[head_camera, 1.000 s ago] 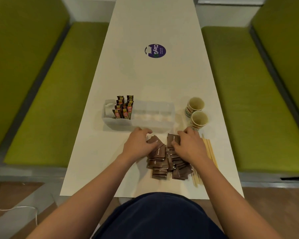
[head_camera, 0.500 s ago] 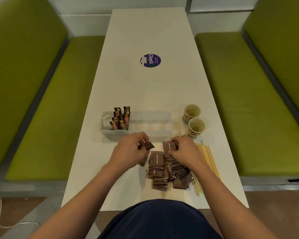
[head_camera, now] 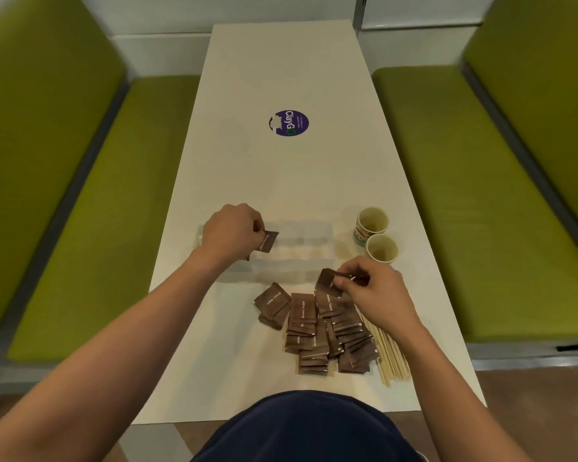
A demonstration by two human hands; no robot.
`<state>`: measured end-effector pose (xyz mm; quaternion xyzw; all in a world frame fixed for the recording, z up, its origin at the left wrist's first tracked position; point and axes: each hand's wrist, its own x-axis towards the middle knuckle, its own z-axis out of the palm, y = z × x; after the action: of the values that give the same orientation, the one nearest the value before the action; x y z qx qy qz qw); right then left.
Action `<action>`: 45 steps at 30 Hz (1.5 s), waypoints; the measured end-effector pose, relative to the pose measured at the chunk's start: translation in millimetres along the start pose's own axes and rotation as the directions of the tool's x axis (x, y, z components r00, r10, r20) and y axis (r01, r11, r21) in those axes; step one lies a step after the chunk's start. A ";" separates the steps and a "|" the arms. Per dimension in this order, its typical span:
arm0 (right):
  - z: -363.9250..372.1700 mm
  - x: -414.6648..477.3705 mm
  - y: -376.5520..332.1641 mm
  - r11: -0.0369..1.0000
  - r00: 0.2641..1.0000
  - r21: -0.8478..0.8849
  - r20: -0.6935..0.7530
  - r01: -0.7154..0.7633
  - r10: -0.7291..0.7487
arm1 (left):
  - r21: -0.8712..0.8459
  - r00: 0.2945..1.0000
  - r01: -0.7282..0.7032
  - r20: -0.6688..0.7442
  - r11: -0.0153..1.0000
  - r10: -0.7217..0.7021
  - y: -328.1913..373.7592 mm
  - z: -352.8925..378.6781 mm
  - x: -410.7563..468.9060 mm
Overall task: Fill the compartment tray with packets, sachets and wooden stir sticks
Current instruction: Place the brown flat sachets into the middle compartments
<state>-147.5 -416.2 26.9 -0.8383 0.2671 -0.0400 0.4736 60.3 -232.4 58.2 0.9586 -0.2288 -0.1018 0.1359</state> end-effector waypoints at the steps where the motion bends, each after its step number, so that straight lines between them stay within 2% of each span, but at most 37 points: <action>1: -2.5 1.2 -4.1 1.000 1.000 0.025 -0.012 0.011 -0.011 | 0.009 1.000 0.005 0.025 1.000 -0.005 0.7 2.3 0.1; 4: -5.6 10.0 -17.3 0.997 0.998 0.070 -0.036 0.045 -0.043 | 0.056 1.000 -0.006 0.031 0.998 0.004 2.5 5.6 0.8; 7: -1.3 24.7 -29.8 0.995 0.997 0.074 -0.055 0.062 -0.058 | 0.264 0.993 -0.120 0.016 0.957 0.120 1.2 10.7 5.2; 9: 3.8 36.1 -38.6 0.996 0.995 0.035 -0.060 0.085 -0.083 | 0.376 0.981 -0.190 0.031 0.907 0.193 -0.2 18.0 8.2; 12: 10.6 50.4 -54.4 0.985 0.986 -0.067 -0.045 0.156 -0.160 | 0.447 0.966 -0.241 0.020 0.861 0.259 -2.0 28.3 11.2; 15: 17.9 64.5 -64.9 0.966 0.976 -0.151 -0.040 0.208 -0.216 | 0.423 0.966 -0.195 -0.074 0.885 0.248 -5.0 31.3 12.0; 19: 25.4 78.9 -64.3 0.958 0.981 -0.219 -0.017 0.185 -0.194 | 0.460 0.968 -0.146 -0.115 0.876 0.222 -11.9 32.8 11.5; 22: 32.0 85.9 -63.2 0.938 0.983 -0.294 0.051 0.182 -0.175 | 0.453 0.951 -0.162 -0.164 0.876 0.261 -13.7 33.0 9.2; 29: 48.9 101.9 -62.4 0.853 0.977 -0.484 0.167 0.196 -0.129 | 0.214 0.899 -0.155 -0.374 0.965 0.227 -6.9 15.2 -21.3; 33: 59.6 102.4 -62.0 0.764 0.970 -0.606 0.213 0.222 -0.113 | 0.117 0.879 -0.180 -0.428 0.977 0.213 -10.0 16.2 -46.7; 36: 64.2 99.3 -57.9 0.729 0.971 -0.644 0.192 0.232 -0.139 | 0.020 0.907 -0.192 -0.378 0.981 0.185 -10.6 23.2 -68.4; 39: 57.7 84.6 -55.9 0.800 0.968 -0.545 0.132 0.250 -0.213 | -0.107 0.983 -0.135 -0.141 0.985 0.119 -10.6 41.9 -86.3; 41: 49.4 65.8 -53.2 0.857 0.964 -0.441 0.117 0.266 -0.238 | -0.128 0.998 -0.060 -0.006 0.990 0.060 -12.2 58.0 -91.5; 43: 44.1 45.1 -44.6 0.878 0.960 -0.399 0.195 0.263 -0.198 | -0.107 0.998 -0.018 0.053 0.994 0.024 -13.2 70.3 -91.8; 45: 45.5 27.5 -31.0 0.863 0.948 -0.444 0.300 0.240 -0.110 | -0.098 0.997 0.007 0.081 0.995 0.001 -12.6 78.4 -89.4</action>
<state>-96.7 -381.7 22.1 -0.9472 0.1253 0.0955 0.2794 -32.9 -196.6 -7.7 0.9461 -0.2274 -0.1520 0.1735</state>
